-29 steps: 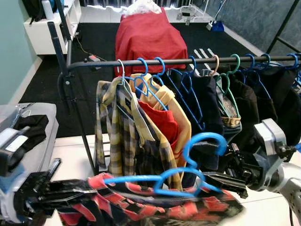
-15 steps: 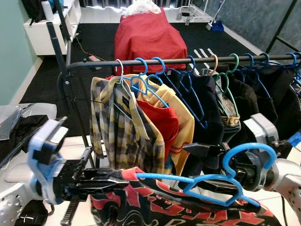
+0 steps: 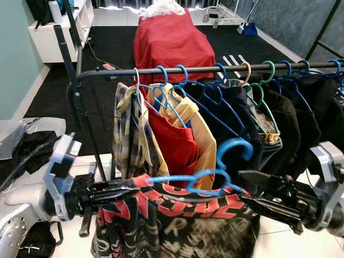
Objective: Hang hanger
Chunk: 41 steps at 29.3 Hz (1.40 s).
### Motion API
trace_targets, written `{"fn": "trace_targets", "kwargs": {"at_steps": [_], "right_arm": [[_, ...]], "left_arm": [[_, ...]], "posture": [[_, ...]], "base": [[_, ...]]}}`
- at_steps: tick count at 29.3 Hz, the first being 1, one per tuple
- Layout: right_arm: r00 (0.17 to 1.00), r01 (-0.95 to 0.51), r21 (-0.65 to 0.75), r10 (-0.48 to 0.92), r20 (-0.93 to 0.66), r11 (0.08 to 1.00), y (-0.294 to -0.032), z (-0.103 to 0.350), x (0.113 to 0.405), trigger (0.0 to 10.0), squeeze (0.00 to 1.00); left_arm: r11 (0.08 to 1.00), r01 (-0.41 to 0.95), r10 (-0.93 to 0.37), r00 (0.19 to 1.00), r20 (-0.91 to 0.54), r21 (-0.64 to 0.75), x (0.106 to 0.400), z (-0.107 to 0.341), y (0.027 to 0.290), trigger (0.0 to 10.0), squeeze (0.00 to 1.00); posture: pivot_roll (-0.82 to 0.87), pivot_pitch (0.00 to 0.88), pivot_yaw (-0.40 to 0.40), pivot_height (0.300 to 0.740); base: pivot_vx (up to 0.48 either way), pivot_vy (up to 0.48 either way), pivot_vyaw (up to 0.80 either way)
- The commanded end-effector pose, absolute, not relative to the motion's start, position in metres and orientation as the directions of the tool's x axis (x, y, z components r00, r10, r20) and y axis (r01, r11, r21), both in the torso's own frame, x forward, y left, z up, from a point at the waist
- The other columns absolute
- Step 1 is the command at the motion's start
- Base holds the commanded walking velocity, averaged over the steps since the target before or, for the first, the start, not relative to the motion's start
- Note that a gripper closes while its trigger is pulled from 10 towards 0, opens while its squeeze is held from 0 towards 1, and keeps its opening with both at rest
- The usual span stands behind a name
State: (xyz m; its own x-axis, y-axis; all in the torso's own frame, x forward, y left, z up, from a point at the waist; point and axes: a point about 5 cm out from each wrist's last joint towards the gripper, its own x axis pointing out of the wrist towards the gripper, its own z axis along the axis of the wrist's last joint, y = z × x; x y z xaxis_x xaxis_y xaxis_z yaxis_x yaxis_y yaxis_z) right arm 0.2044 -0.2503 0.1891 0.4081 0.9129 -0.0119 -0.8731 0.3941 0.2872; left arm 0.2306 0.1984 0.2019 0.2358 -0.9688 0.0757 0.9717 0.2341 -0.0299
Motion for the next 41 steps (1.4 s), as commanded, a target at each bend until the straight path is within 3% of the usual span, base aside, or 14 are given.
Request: {"fn": "trace_targets", "kwargs": {"at_steps": [1,5,7,17,20,31,36,41], "right_arm": [[0.45,-0.863,0.237,0.892,-0.04,0.446,-0.253,0.186,0.216,10.0,0.0],[0.52,-0.847,0.151,0.853,0.041,0.509,-0.258,0.199,0.242,10.0,0.0],[0.499,-0.863,0.14,0.862,0.084,0.486,-0.262,0.209,0.254,10.0,0.0],[0.453,-0.886,0.154,0.886,0.096,0.437,-0.263,0.214,0.262,10.0,0.0],[0.387,-0.914,0.172,0.917,0.095,0.368,-0.256,0.213,0.264,10.0,0.0],[0.292,-0.945,0.175,0.954,0.065,0.278,-0.241,0.212,0.271,10.0,0.0],[0.194,-0.972,0.141,0.98,0.031,0.188,-0.211,0.213,0.281,10.0,0.0],[0.167,-0.978,0.131,0.986,0.013,0.164,-0.202,0.21,0.283,10.0,0.0]], "left_arm": [[0.256,0.967,-0.961,0.253,0.11,0.012,0.241,0.205,0.199,10.0,0.0],[0.27,0.961,-0.955,0.26,0.143,0.056,0.26,0.213,0.202,10.0,0.0],[0.276,0.957,-0.952,0.259,0.163,0.089,0.274,0.222,0.204,10.0,0.0],[0.224,0.968,-0.964,0.203,0.172,0.109,0.279,0.227,0.204,10.0,0.0],[0.18,0.978,-0.973,0.161,0.163,0.108,0.277,0.225,0.201,10.0,0.0],[0.137,0.984,-0.979,0.117,0.169,0.113,0.275,0.224,0.198,10.0,0.0],[0.061,0.989,-0.984,0.037,0.177,0.132,0.271,0.229,0.189,10.0,0.0],[0.031,0.99,-0.984,0.007,0.176,0.137,0.269,0.231,0.185,10.0,0.0]], "posture": [[-0.08,0.1,-0.019,0.74],[-0.08,0.095,-0.022,0.74],[-0.09,0.092,-0.024,0.74],[-0.11,0.085,-0.022,0.74],[-0.11,0.087,-0.025,0.74],[-0.11,0.083,-0.028,0.74],[-0.1,0.096,-0.026,0.74],[-0.1,0.097,-0.028,0.74]], "base": [[0.0,0.0,0.0],[0.0,0.0,0.0],[0.0,0.0,0.0],[0.0,0.0,0.0],[0.0,0.0,0.0],[0.0,0.0,0.0],[0.0,0.0,0.0],[0.0,0.0,0.0]]}}
